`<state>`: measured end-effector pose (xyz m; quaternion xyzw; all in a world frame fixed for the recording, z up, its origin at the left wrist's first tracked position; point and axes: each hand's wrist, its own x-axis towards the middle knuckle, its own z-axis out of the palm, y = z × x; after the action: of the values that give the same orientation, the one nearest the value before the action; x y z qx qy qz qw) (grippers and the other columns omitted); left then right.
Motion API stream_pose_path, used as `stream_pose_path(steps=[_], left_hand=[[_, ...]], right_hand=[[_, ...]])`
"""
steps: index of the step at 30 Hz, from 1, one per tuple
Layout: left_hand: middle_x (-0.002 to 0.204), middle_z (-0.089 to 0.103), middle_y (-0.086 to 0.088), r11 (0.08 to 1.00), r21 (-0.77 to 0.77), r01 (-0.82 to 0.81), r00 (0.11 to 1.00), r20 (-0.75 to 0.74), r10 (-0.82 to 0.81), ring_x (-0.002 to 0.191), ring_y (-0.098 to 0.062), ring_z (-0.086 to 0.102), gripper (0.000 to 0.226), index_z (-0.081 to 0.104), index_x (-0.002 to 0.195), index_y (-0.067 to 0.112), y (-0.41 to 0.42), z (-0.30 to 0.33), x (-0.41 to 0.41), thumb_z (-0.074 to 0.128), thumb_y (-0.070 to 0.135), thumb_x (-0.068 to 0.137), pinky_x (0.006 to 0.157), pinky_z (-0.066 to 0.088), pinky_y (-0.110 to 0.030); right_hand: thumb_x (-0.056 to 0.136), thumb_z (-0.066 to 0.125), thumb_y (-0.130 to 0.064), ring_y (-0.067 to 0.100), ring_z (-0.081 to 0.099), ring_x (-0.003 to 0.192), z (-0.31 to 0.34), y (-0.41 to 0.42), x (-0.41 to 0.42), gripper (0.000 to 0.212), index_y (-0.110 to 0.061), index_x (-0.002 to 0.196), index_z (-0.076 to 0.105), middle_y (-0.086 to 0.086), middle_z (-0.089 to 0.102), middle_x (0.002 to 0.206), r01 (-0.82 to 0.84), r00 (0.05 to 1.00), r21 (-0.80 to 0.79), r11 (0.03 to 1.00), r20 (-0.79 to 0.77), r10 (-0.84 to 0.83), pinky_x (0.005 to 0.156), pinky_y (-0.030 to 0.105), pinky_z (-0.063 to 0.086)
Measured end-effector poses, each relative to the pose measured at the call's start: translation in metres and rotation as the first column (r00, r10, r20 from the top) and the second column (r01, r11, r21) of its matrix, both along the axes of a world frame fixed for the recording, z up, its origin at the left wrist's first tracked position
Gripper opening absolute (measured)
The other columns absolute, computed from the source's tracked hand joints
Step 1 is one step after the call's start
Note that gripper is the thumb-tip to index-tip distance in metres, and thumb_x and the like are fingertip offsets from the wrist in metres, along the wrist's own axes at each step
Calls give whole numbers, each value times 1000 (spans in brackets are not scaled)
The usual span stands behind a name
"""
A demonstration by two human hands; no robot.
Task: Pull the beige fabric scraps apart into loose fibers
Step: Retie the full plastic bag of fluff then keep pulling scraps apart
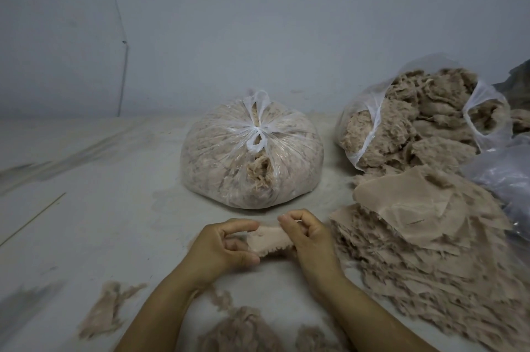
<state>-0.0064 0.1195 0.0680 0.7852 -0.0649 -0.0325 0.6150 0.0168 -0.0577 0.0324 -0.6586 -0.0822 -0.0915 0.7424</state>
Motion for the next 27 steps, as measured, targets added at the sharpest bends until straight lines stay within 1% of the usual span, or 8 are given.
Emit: stream_pose_path(steps=[3,6,9,12,15,19,23,27], left_hand=[[65,68,-1,987,37,-155,988,5,155,57,-6,62,52,69,104,20,17,0,5,81,-8,62,59,48,-13],[98,67,-3,940,149,-308,949,-25,315,78,-8,62,48,71,102,20,34,-9,12,82,-5,63,67,46,-13],[101,56,3,879,389,-276,956,17,293,79,-6,54,54,66,116,16,35,-18,16,85,12,66,66,39,-9],[104,50,6,794,415,-445,894,261,365,87,-6,51,45,69,111,15,25,-19,16,82,29,71,69,36,-7],[111,54,13,867,306,-393,876,412,252,105,-7,53,37,67,110,22,14,-15,14,79,22,75,80,36,-4],[121,58,12,990,131,47,986,153,-67,106,-3,60,59,52,125,31,-4,-17,7,77,8,77,85,49,-15],[93,67,-6,995,-5,-102,993,63,102,72,-13,68,18,69,95,19,-15,-20,8,66,4,86,68,57,-24],[70,68,-4,946,-223,-237,971,-69,227,59,-15,66,12,71,83,10,-16,-17,9,63,1,86,55,57,-26]], right_hand=[[92,60,-28,6,53,64,-3,-3,3,6,-31,93,64,-10,58,72,79,996,-288,954,56,-66,62,16,41],[88,65,-33,9,50,98,-8,-9,6,29,-27,115,62,-7,49,106,9,999,-695,719,34,21,85,11,37],[88,63,-34,12,43,109,-7,-7,5,26,-25,113,65,-4,49,112,-50,996,-822,568,3,91,84,14,31],[91,61,-26,13,50,98,-6,-4,5,9,-20,91,67,-6,55,97,17,997,-785,620,56,44,80,18,37],[93,57,-18,5,52,78,-4,-5,3,16,-23,77,56,-8,59,80,0,1000,-590,808,18,13,68,14,38],[93,57,-19,-2,49,64,-3,-5,-1,20,-28,75,56,-10,57,70,-60,996,-539,840,20,84,63,13,38],[90,63,-19,-3,52,65,-4,-3,-3,12,-26,80,61,-11,59,69,-53,997,-456,888,29,75,65,11,40],[77,73,2,6,57,70,1,-3,-6,30,-18,96,61,2,58,83,-162,986,-174,971,-74,151,70,19,51]])
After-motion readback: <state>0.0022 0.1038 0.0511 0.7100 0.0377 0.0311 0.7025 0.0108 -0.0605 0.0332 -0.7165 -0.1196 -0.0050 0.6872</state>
